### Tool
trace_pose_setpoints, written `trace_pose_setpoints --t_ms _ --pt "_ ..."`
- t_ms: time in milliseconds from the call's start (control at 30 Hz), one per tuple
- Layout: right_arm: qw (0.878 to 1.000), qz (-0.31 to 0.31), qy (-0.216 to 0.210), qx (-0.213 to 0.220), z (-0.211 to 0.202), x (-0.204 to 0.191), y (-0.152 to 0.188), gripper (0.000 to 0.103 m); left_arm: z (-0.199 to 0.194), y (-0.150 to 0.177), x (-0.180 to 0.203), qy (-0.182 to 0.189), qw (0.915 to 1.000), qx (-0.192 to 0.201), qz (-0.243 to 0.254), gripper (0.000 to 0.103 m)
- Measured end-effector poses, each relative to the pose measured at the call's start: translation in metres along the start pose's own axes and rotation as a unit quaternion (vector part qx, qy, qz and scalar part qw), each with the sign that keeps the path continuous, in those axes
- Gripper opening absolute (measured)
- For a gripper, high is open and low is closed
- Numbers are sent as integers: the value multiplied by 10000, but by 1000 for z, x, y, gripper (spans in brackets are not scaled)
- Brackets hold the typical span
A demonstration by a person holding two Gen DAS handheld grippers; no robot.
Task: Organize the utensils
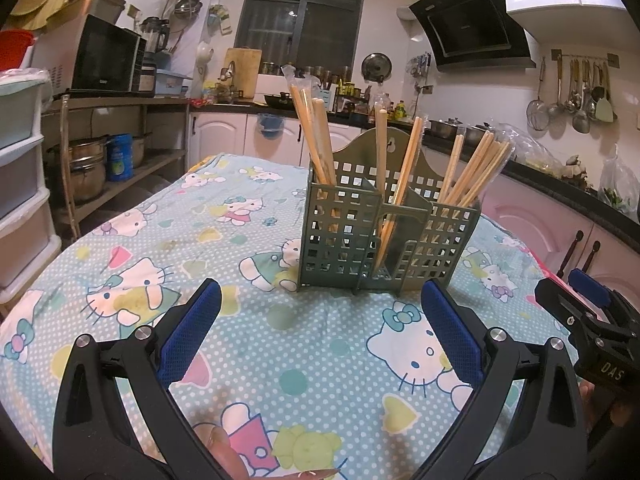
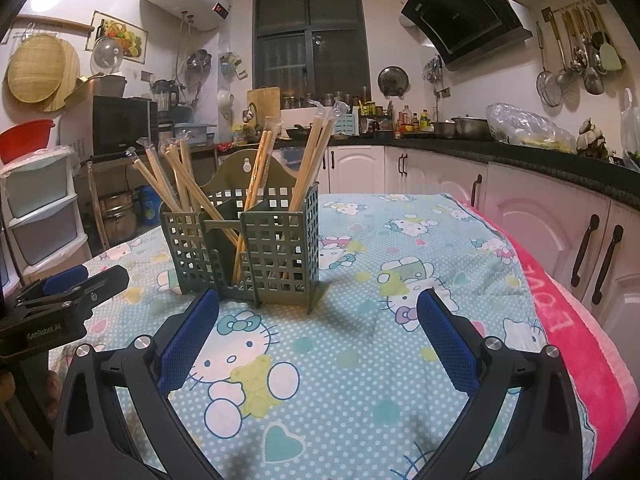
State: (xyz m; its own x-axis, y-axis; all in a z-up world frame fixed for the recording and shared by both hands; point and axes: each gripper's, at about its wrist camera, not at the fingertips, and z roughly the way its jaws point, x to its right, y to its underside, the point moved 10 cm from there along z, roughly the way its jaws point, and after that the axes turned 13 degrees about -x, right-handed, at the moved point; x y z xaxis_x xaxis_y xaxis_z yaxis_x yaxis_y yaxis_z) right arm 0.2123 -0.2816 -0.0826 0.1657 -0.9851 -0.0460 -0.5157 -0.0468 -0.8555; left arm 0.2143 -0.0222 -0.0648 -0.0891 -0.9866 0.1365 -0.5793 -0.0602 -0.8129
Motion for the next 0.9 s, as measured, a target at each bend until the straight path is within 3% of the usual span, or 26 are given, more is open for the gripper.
trace_pose_setpoints --t_ms 900 --pt "10000 48 -11 -31 -1 1 0 96 0 2 0 -34 10000 -26 -12 92"
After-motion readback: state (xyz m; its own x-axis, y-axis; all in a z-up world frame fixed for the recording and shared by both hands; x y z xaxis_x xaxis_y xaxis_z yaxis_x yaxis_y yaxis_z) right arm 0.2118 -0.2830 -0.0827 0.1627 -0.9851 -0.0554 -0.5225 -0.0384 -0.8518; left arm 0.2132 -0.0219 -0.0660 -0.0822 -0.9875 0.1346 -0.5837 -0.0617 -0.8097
